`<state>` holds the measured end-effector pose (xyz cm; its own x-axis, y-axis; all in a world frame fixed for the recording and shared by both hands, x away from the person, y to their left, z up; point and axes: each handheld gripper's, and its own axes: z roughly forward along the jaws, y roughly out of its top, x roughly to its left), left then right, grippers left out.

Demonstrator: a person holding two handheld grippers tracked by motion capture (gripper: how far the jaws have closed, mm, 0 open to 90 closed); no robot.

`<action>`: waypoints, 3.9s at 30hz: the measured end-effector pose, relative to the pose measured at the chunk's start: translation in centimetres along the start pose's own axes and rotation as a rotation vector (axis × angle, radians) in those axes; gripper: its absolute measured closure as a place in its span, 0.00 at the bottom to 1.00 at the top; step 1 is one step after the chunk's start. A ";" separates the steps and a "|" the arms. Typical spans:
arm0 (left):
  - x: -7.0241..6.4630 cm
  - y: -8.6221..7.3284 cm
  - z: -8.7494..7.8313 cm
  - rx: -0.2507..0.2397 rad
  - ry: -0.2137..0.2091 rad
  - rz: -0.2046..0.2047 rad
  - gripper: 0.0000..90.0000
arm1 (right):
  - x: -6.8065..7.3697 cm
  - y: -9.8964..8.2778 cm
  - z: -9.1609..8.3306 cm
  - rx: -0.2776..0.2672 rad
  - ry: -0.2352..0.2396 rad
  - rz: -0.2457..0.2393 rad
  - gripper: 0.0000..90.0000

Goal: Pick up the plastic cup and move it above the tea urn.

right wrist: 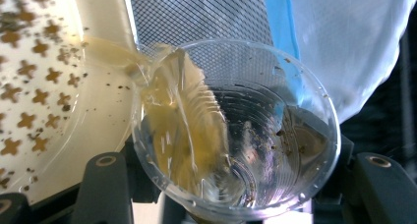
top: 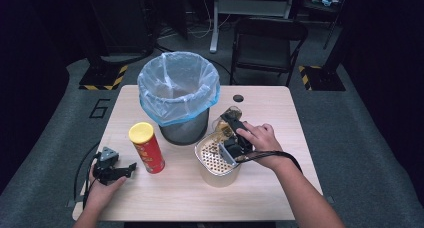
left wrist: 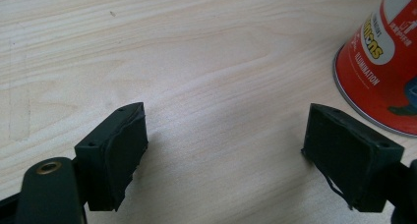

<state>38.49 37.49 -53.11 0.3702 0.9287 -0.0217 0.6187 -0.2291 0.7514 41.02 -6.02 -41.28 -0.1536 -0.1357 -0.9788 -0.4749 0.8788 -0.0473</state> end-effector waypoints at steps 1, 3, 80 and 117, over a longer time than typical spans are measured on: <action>0.0 0.0 0.0 0.000 -0.001 0.000 0.18 | 0.1 0.2 0.0 0.007 -0.017 -0.031 0.41; 0.0 0.0 0.0 -0.001 0.000 0.001 0.18 | 0.4 0.5 -0.2 0.016 -0.039 -0.098 0.41; 0.0 0.0 0.0 -0.001 -0.001 0.005 0.18 | -0.2 1.2 -1.7 -0.023 -0.182 0.279 0.38; -0.1 0.0 0.0 0.001 0.014 -0.003 0.18 | -5.4 -5.1 -3.0 -0.335 0.339 1.604 0.38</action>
<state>38.46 37.36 -53.10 0.3587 0.9334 -0.0148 0.6203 -0.2265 0.7509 41.68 -11.16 -35.18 -0.7803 0.6179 0.0965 0.1936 0.0919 0.9768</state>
